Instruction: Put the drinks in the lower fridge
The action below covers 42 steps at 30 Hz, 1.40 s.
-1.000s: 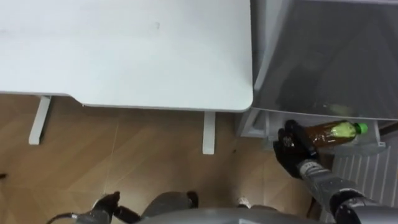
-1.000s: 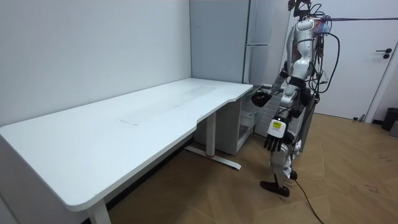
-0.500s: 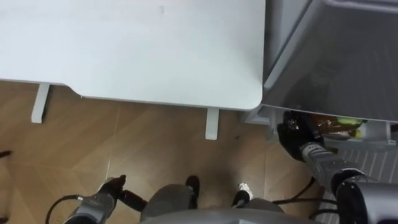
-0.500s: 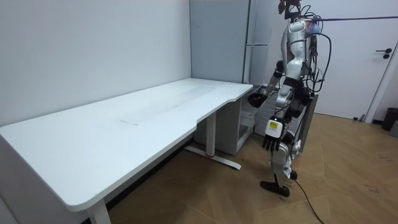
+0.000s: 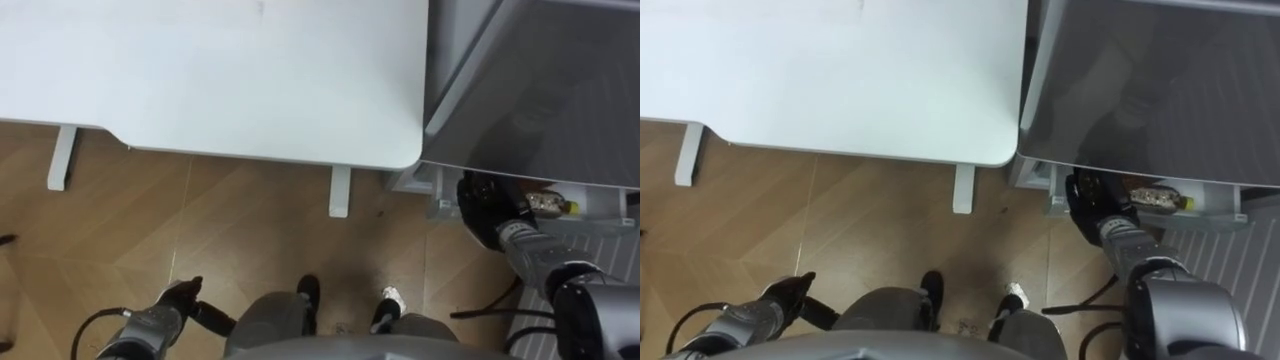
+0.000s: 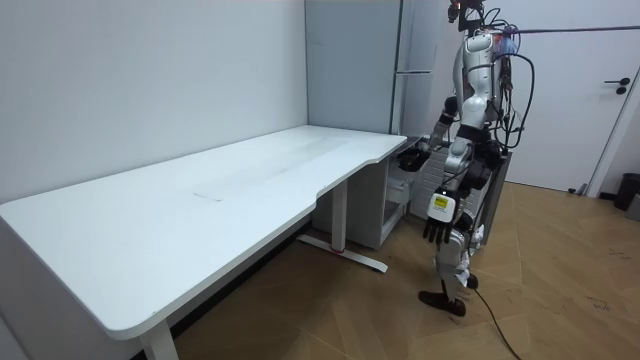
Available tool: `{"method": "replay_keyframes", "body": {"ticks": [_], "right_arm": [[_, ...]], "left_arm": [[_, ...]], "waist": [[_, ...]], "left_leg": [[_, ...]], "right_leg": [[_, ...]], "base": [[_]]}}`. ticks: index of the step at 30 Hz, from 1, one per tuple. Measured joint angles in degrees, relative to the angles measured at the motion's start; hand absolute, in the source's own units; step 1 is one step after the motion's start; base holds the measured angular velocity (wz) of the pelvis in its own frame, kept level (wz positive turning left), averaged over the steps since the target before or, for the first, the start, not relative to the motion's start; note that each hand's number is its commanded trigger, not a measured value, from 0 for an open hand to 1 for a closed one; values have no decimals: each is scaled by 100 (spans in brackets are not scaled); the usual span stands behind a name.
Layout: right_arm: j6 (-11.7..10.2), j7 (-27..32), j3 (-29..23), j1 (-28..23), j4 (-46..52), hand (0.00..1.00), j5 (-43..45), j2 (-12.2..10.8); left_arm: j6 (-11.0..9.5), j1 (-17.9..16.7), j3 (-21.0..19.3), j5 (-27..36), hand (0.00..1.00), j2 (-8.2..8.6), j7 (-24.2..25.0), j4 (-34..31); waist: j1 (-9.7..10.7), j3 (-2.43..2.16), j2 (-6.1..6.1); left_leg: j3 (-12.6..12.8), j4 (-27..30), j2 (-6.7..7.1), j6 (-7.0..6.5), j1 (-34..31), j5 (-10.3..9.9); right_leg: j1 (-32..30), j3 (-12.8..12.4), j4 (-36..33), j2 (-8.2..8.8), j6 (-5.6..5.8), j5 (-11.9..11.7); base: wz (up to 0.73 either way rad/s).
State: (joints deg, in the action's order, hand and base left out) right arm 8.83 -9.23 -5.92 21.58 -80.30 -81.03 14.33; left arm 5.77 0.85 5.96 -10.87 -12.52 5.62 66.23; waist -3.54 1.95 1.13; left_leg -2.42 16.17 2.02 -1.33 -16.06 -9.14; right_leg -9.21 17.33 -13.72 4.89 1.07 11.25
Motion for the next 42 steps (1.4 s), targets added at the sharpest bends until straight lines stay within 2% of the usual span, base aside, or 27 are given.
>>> {"method": "replay_keyframes", "body": {"ticks": [7,15,25,32,34,35,39,42], "right_arm": [[-12,9,0,40,1,0,0,110],[-67,58,-4,46,12,0,5,132],[4,37,-43,31,2,0,4,131],[6,-19,-41,-229,18,0,4,131],[-6,-32,-44,-298,36,0,4,131],[-9,-35,-45,-346,44,0,5,130],[-22,-55,-52,-614,55,0,3,130],[-73,-66,-173,-930,262,0,-1,105]], "left_arm": [[1,15,0,1,0,-6,6,17],[7,15,-14,0,0,-7,9,13],[26,6,-14,2,0,-6,9,1],[54,-58,-16,13,0,-6,11,1],[38,-74,-23,8,0,-6,-5,-10],[20,-107,-35,7,0,-6,-25,-22],[11,-221,-134,2,0,-6,-49,-35],[15,-426,-155,-2,0,-8,-144,-33]], "waist": [[14,8,-14],[24,7,-13],[22,-5,-10],[19,-102,-67],[25,-108,-76],[27,-145,-96],[26,-209,-182],[43,-218,-234]], "left_leg": [[17,3,0,-5,-22,4],[55,4,-8,-5,-18,4],[83,44,-18,-5,87,4],[90,44,-18,-5,297,4],[94,44,-21,-5,368,4],[102,44,-25,-5,393,4],[161,-59,-39,-2,650,2],[213,-159,-52,0,856,1]], "right_leg": [[-24,-1,-12,7,1,-1],[-33,-23,-23,5,0,-2],[55,-58,-72,1,-1,-2],[262,-75,-64,-2,-1,-2],[330,-76,-57,-5,-2,-2],[360,-79,-43,-9,-2,-2],[563,-167,124,-45,6,-17],[736,-237,217,-69,13,-30]], "base": [[0],[0],[0],[0],[0],[0],[-8],[-12]]}}
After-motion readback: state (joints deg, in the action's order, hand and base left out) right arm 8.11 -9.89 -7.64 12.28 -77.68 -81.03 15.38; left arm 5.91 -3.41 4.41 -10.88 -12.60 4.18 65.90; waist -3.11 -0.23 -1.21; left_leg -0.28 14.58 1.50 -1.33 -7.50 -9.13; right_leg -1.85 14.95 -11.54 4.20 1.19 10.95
